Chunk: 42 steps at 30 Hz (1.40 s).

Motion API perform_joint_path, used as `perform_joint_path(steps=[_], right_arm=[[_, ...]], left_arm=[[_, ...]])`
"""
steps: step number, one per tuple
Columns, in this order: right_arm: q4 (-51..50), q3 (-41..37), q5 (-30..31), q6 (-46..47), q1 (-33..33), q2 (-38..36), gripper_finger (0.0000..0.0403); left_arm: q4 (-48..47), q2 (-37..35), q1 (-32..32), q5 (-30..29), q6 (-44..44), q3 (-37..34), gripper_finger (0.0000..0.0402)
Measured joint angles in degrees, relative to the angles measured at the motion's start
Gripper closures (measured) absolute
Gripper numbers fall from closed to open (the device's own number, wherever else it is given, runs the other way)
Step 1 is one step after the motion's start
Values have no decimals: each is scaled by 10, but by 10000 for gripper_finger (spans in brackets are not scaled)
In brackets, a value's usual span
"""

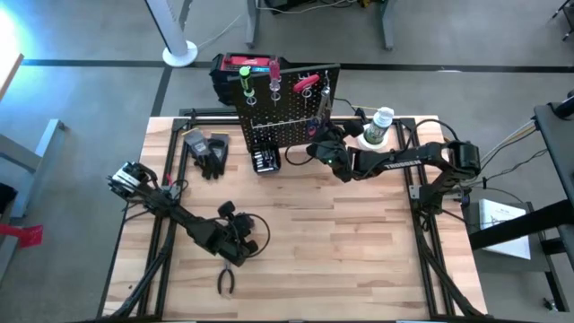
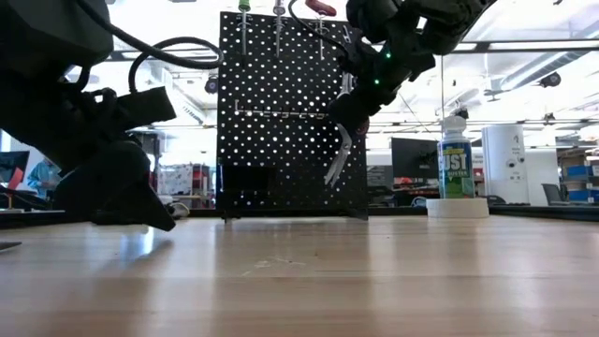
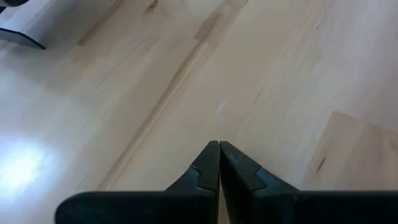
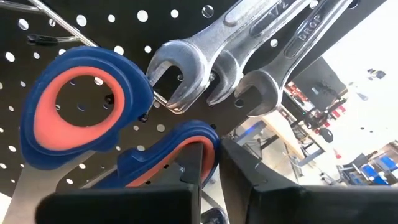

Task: Hang tools onto peg board
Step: Hang the blue scissors on the pegboard

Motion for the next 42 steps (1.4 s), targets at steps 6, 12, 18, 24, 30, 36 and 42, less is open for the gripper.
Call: perform_joint_path(steps=[6,12,18,24,30,36,42], right_arm=[[-3,0,0,-12,7,-5,396],[-4,0,-3,-31,25,-16,400],[-12,0,-4,-29,44,-39,393],[-20,0,2,-29,66,-69,370],[-11,0,-14,-54,83,-85,396],[50,0,-39,-124,80,-56,400],[155,0,-15,-223,84,-27,401]], left_arm=[[1,0,0,0,3,1,401],[3,0,0,0,3,1,401],[6,0,0,0,3,1,401],[7,0,-2,0,4,1,401],[7,0,-2,-5,4,1,401],[9,0,-2,-11,4,1,401],[9,0,-3,-11,3,0,401]])
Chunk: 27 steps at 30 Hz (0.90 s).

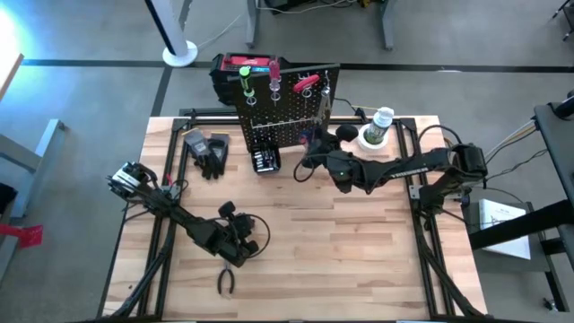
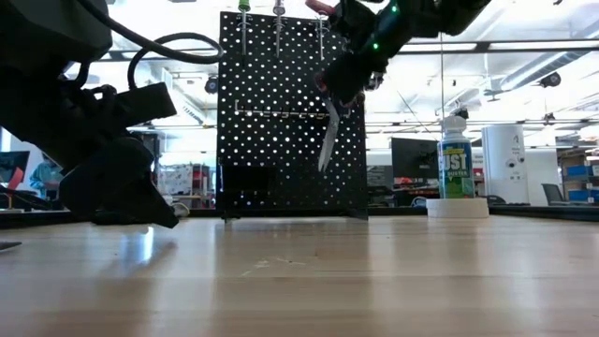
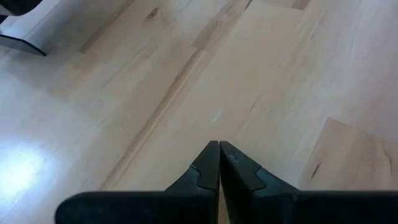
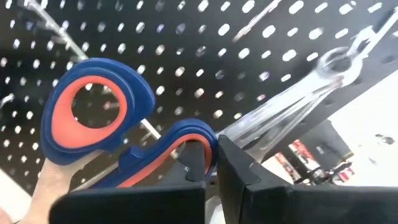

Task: Hang tools onto peg board
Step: Hang the blue scissors on the pegboard

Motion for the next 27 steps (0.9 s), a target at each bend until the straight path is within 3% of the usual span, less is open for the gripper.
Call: perform_joint_path(steps=[5,12,27], right_arm=[[116,0,17,-85,5,-10,402],[348,27,10,-322,4,-14,402],[348,75,-141,-487,0,-10,403]], left_arm=[[0,0,-2,-12,-2,-1,401],[1,0,-2,-15,-9,-1,401],[2,0,-2,-15,-9,-1,401]])
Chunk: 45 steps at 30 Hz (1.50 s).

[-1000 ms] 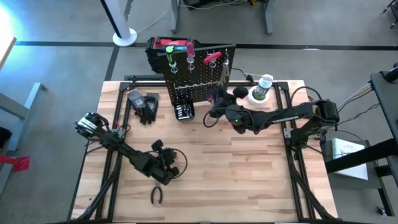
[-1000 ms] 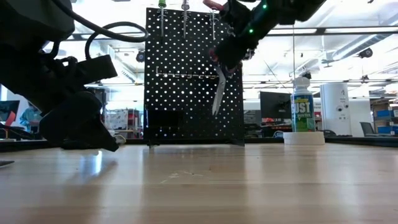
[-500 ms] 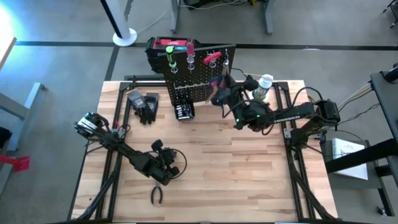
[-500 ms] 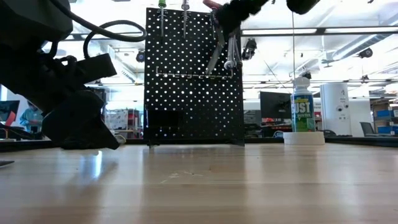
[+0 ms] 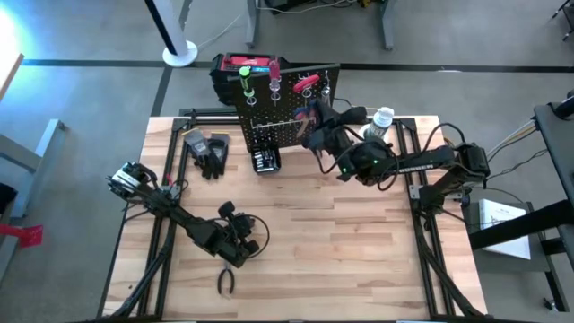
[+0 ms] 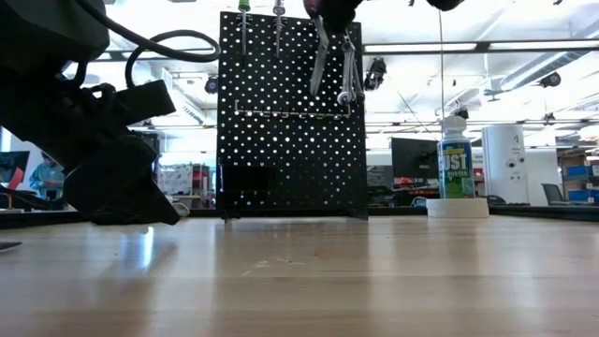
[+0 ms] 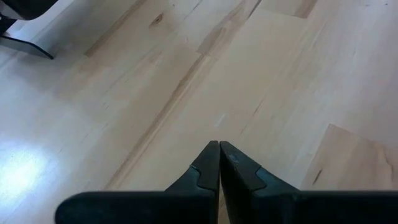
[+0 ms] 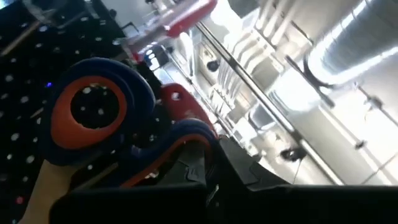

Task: Hang tools onto peg board
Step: Hang the blue scissors on the pegboard

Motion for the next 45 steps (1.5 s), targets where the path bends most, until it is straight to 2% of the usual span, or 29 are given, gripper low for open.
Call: perform_joint_path(steps=[5,8,12,20,28,34,45], right_arm=[[9,-17,8,-66,13,0,403],[82,-24,25,-132,15,2,403],[180,-29,13,-158,15,1,403],[168,-30,-41,-160,12,37,403],[172,-8,-42,-165,2,83,403],[192,21,-48,-188,-5,86,403],[181,21,-42,-185,-23,86,403]], left_arm=[[3,0,-1,0,-5,0,401],[4,0,-3,0,-5,0,401],[4,0,-3,-4,-5,0,401],[12,0,-3,-9,-5,0,401],[17,0,-5,-9,-5,0,401],[17,0,-4,-9,-4,0,401],[17,0,-4,-9,-4,0,401]])
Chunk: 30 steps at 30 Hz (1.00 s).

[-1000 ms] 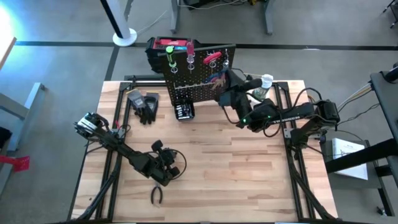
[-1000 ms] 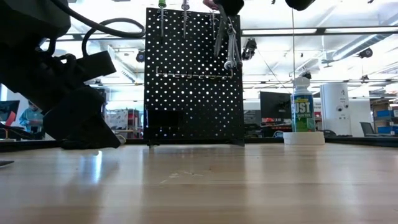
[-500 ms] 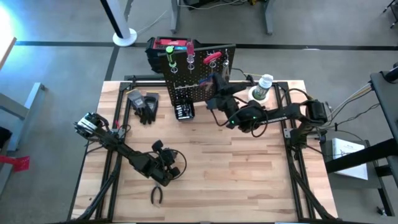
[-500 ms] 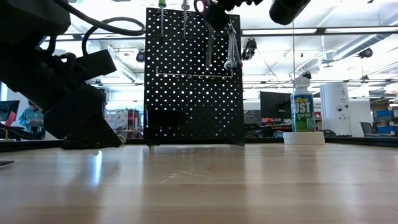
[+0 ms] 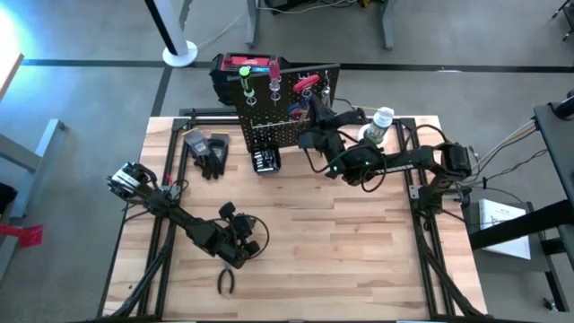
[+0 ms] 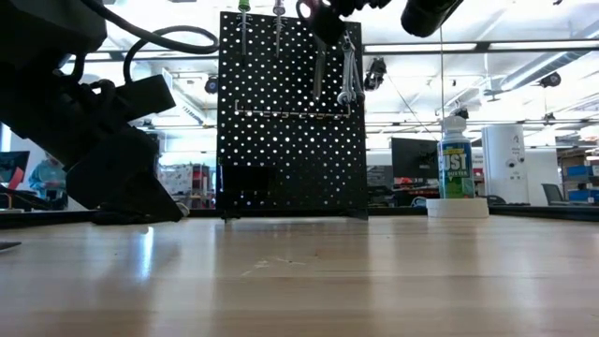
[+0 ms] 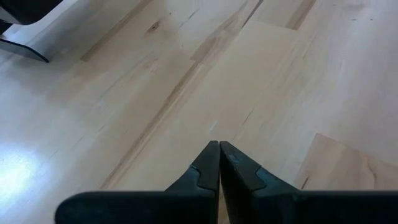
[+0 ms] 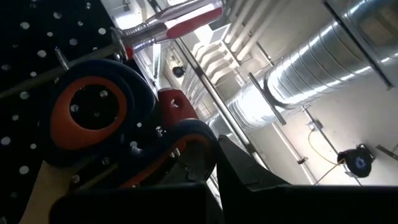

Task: Hang tools onto peg board
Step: Hang the blue scissors on the pegboard

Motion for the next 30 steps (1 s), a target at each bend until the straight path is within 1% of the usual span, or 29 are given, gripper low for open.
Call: perform_joint_path(steps=[3,8,17,21,23,25,30], right_arm=[[-5,0,0,12,-1,0,403],[-58,-1,6,58,-11,0,403],[-71,-1,22,68,-21,0,403],[-144,-1,29,122,-25,0,403],[-165,-1,30,145,-28,0,403],[-172,-1,30,164,-33,0,403],[-174,-1,33,178,-42,0,403]], left_arm=[[0,0,0,0,0,0,401],[0,0,0,-1,0,0,401],[0,0,0,-1,4,0,401],[1,0,0,-11,4,0,401],[5,0,0,-20,3,0,401],[7,0,0,-21,3,0,401],[8,0,0,-21,3,0,401]])
